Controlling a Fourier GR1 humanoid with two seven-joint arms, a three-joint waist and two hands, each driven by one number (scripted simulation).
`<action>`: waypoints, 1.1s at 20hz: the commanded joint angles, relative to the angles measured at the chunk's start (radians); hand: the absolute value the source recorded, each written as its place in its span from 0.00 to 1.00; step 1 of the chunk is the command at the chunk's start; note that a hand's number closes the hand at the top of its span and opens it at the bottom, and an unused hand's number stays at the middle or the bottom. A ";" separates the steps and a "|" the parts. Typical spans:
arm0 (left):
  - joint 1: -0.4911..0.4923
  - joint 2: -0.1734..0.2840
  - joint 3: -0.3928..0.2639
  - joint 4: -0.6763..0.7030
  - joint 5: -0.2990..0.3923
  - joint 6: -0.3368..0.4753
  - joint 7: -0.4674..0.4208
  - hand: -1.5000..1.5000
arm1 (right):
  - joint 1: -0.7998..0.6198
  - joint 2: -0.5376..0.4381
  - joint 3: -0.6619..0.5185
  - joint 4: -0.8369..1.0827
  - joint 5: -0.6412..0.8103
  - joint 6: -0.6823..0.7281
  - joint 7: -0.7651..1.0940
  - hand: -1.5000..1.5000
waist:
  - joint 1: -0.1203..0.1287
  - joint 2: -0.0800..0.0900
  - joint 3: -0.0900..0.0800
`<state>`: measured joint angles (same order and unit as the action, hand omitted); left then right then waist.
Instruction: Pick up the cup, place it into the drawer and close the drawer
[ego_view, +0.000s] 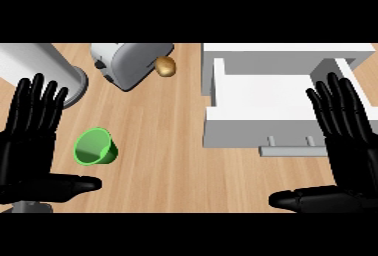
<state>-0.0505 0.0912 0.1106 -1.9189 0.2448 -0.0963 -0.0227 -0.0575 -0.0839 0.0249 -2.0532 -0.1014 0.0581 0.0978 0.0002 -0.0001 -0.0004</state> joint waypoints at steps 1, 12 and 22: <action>-0.057 0.013 0.035 0.064 0.029 0.000 0.009 0.00 | -0.068 -0.032 -0.060 -0.012 -0.047 0.014 0.077 0.00 | -0.001 0.000 0.000; -0.039 0.002 0.024 0.083 -0.012 0.031 0.019 0.00 | 0.004 0.013 -0.025 -0.001 -0.006 0.026 -0.015 0.00 | -0.001 0.000 0.000; 0.078 -0.012 0.030 0.142 -0.038 -0.007 -0.069 0.00 | -0.061 -0.006 -0.083 0.060 -0.031 0.038 -0.017 0.00 | 0.002 0.000 0.000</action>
<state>-0.0174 0.0895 0.1459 -1.8146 0.2274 -0.0845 -0.0380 -0.0682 -0.0668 0.0007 -2.0634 -0.0977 0.0734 0.1069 0.0004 -0.0007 -0.0002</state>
